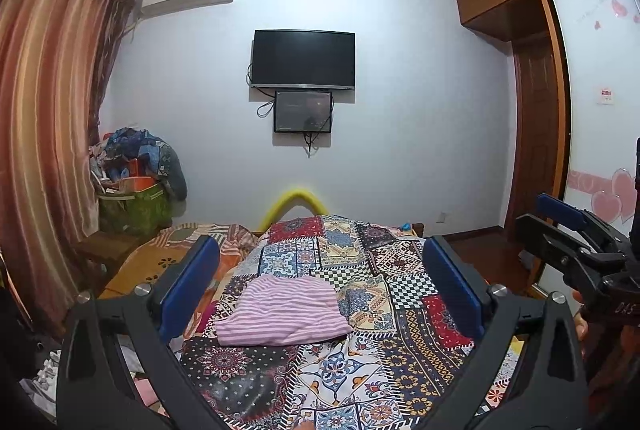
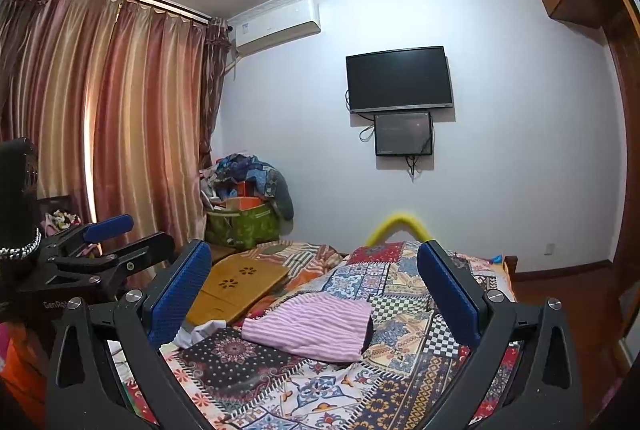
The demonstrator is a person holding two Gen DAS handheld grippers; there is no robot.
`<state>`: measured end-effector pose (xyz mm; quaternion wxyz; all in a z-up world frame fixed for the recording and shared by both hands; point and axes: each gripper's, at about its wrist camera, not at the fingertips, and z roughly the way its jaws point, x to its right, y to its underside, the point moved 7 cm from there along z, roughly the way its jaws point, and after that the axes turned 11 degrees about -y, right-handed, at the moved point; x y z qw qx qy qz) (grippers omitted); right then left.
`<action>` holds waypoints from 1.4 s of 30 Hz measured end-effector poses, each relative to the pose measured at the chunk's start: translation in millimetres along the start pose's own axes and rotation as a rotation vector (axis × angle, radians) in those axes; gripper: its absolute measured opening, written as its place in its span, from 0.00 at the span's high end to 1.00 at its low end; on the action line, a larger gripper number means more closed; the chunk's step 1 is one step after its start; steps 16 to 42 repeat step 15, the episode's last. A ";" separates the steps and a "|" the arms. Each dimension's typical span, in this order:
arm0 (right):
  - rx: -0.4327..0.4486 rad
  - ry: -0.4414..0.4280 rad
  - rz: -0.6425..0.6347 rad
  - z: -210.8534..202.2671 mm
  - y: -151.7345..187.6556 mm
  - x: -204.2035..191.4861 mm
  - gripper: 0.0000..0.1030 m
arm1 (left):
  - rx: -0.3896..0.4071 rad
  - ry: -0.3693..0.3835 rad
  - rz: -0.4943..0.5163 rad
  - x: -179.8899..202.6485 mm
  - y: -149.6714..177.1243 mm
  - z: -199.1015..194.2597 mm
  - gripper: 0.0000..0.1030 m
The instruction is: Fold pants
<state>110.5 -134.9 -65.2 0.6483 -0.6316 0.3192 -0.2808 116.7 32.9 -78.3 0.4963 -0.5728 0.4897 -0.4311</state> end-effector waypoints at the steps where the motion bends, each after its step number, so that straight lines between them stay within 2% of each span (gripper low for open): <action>1: -0.001 0.001 0.000 0.0 0.0 0.3 0.01 | -0.001 0.001 0.002 0.7 0.4 0.2 0.00; 42: -0.011 0.001 0.008 0.6 1.2 3.1 0.01 | -0.013 0.007 -0.002 0.8 3.0 1.8 0.00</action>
